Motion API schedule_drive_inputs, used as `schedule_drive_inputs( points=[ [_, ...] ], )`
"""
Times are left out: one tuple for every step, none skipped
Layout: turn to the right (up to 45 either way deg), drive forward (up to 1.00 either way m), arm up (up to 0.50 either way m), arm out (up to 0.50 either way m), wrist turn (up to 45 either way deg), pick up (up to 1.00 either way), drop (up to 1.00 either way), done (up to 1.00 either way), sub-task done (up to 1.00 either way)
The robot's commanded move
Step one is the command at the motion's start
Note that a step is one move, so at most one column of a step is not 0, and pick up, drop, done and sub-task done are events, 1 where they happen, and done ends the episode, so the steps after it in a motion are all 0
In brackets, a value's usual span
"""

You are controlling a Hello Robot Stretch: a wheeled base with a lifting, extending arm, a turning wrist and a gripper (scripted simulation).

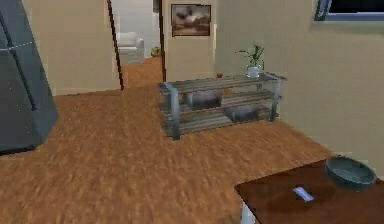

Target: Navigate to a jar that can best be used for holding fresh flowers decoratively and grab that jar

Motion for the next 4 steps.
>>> schedule_drive_inputs(
  points=[
    [45.0, 0.0, 0.0, 0.0, 0.0, 0.0, 0.0, 0.0, 0.0],
    [45.0, 0.0, 0.0, 0.0, 0.0, 0.0, 0.0, 0.0, 0.0],
    [45.0, 0.0, 0.0, 0.0, 0.0, 0.0, 0.0, 0.0, 0.0],
    [6.0, 0.0, 0.0, 0.0, 0.0, 0.0, 0.0, 0.0, 0.0]
  ],
)
